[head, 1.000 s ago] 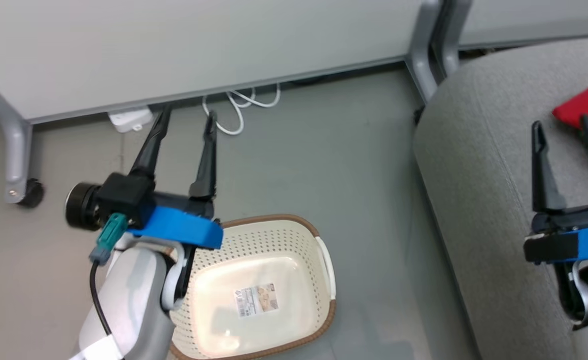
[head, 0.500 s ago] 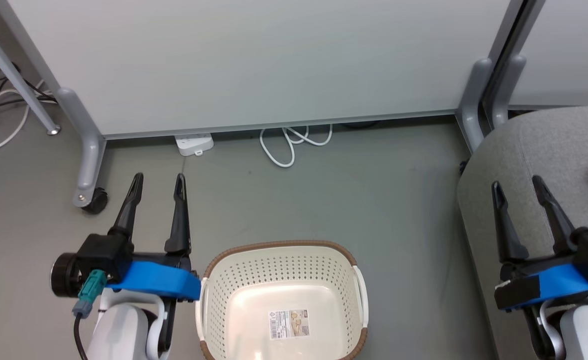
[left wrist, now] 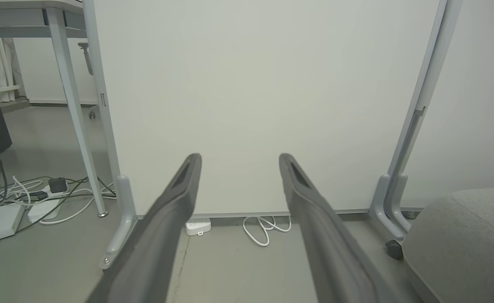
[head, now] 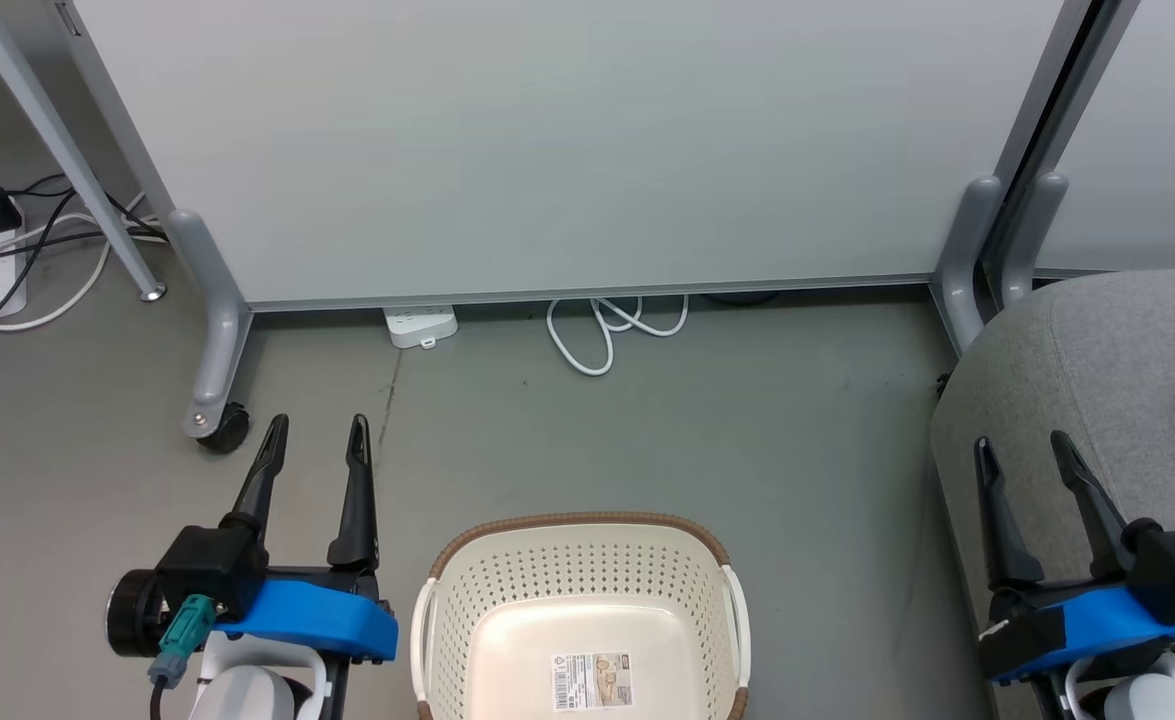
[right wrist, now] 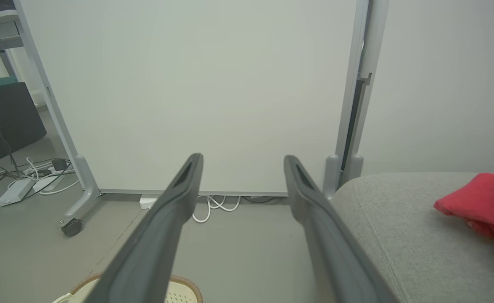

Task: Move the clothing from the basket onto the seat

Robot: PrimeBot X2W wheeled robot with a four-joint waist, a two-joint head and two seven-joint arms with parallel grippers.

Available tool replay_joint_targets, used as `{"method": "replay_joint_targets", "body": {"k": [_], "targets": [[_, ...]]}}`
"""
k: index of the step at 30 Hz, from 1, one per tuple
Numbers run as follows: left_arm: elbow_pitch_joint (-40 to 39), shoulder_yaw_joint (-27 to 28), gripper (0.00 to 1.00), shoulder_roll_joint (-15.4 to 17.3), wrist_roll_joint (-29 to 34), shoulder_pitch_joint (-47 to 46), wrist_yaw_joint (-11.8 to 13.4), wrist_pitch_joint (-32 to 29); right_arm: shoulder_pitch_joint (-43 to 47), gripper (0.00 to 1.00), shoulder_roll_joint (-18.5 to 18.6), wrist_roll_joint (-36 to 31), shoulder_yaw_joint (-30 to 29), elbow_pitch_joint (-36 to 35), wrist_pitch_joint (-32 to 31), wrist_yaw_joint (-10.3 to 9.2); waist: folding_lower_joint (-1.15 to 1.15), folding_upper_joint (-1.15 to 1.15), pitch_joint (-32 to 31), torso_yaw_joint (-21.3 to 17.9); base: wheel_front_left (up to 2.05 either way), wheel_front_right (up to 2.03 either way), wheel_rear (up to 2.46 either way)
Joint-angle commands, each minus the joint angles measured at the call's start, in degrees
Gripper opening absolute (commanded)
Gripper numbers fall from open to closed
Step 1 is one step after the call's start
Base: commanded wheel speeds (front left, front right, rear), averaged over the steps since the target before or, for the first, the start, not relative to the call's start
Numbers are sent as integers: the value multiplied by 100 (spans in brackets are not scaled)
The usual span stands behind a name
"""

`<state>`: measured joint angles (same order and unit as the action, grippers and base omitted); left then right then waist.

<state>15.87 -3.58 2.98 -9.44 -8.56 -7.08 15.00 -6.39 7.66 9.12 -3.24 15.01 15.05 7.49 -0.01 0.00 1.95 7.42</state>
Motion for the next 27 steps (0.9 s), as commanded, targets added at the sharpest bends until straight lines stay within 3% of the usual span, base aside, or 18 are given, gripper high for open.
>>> {"method": "replay_joint_targets", "body": {"k": [1,20,21,27], "targets": [[6,23,100,-10,-3,53,-18,27,100,100,-22,-29,-26,11,19,1,1,0,-17,-2,0,0,0],[120,-73,100,-11,23,99,-52,28,174,100,-77,-26,-58,103,19,1,1,0,-98,31,0,0,0],[120,-80,0,-4,-5,117,-2,-3,132,0,-75,2,-57,105,0,0,1,0,-98,31,0,0,0],[280,-67,0,-3,-270,321,-3,-75,173,0,-131,240,-97,326,-124,0,1,0,-100,18,0,0,0]]}}
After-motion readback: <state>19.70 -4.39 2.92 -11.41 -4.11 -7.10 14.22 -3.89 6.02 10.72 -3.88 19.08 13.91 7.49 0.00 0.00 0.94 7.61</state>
